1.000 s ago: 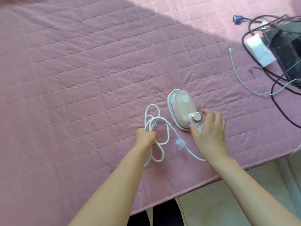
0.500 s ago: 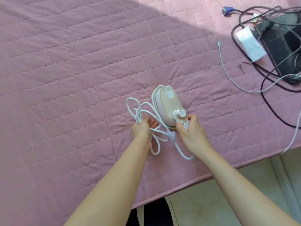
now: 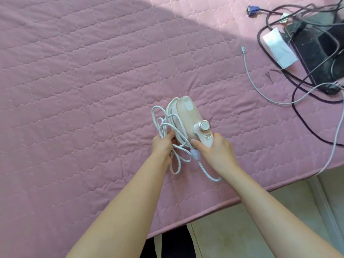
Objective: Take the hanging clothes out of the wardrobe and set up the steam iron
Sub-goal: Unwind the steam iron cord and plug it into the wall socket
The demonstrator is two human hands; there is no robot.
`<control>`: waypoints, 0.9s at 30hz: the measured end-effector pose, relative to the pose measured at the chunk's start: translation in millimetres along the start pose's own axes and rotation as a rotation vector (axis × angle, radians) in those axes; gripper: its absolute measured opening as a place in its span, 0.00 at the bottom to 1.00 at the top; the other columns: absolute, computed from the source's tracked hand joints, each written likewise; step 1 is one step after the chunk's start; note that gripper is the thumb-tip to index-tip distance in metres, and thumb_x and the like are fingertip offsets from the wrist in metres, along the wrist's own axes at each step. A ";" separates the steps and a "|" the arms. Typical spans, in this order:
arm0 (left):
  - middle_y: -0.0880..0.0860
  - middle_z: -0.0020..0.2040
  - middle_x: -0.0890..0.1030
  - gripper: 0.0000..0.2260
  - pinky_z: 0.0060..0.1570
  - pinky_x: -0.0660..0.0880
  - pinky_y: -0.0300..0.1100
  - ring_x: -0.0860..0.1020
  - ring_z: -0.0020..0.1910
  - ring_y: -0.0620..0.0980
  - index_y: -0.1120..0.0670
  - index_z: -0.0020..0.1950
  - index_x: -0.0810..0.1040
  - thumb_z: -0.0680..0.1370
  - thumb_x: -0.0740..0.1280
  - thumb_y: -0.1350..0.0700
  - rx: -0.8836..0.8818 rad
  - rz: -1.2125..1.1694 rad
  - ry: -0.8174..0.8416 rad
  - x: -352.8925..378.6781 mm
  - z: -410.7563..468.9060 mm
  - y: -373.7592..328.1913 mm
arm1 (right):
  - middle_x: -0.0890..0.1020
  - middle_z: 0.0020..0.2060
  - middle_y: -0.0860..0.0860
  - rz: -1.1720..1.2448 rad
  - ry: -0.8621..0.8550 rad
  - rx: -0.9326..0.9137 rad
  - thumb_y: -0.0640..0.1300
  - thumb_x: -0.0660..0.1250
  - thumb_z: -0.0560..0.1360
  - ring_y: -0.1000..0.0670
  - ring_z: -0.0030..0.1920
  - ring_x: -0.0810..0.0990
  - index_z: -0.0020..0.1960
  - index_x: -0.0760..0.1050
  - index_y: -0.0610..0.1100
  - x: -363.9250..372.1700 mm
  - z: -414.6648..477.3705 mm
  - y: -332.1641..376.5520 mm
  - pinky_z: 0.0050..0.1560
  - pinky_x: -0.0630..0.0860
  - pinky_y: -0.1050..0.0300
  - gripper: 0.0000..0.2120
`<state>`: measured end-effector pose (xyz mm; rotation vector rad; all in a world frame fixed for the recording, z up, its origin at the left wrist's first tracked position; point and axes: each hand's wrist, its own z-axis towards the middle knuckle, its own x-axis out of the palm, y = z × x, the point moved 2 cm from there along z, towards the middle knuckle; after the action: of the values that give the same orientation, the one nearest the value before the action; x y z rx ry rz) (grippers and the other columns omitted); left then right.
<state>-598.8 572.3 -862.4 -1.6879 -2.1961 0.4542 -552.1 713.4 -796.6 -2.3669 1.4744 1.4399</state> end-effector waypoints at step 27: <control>0.56 0.30 0.70 0.10 0.33 0.67 0.44 0.69 0.31 0.52 0.59 0.35 0.73 0.76 0.64 0.60 0.223 0.048 -0.428 -162.9 -234.5 -33.5 | 0.77 0.36 0.50 -0.061 0.054 -0.322 0.54 0.67 0.73 0.46 0.40 0.74 0.44 0.70 0.42 -92.3 -187.6 133.8 0.31 0.64 0.61 0.15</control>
<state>-483.7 417.7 -649.1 -1.6405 -2.2782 1.1191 -530.3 622.7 -566.7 -2.6218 1.2482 1.7255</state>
